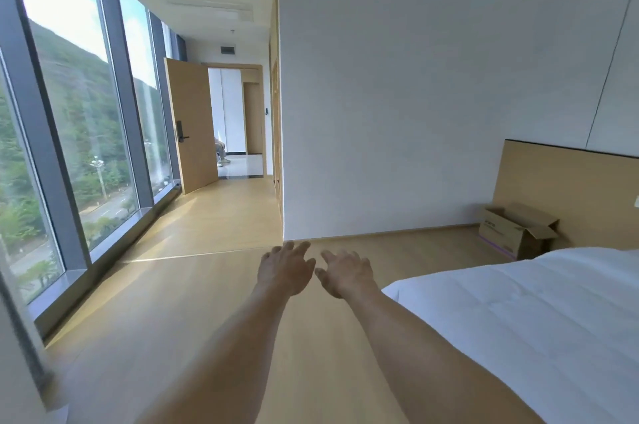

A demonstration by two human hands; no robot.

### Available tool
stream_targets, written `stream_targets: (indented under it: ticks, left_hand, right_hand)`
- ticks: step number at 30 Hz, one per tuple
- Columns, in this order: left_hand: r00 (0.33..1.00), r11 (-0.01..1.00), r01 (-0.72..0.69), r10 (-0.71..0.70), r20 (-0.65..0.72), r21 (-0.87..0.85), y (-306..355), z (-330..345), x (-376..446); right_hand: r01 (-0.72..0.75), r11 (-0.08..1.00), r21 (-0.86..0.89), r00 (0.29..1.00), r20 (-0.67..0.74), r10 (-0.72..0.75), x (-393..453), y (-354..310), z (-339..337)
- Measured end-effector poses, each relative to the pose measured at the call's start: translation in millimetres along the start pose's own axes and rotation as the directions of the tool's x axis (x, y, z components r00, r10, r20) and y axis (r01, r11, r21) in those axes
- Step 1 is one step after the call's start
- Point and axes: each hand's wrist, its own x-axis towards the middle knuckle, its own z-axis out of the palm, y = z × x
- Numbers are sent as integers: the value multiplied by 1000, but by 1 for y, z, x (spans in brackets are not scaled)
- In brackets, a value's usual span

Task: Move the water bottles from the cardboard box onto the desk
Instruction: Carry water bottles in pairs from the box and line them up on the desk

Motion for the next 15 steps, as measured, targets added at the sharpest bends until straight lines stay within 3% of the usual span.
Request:
stream_targets:
  ticks: [8,15]
  left_hand:
    - [999,999,-50,50,-1,11,-35,7,145]
    - [1000,999,-26,26,6,25,-56,43,266]
  right_hand:
    - [-35,999,-41,998,-47,33,141,-16,-9]
    - [-37,999,-27,999,-38,36,270,-7,21]
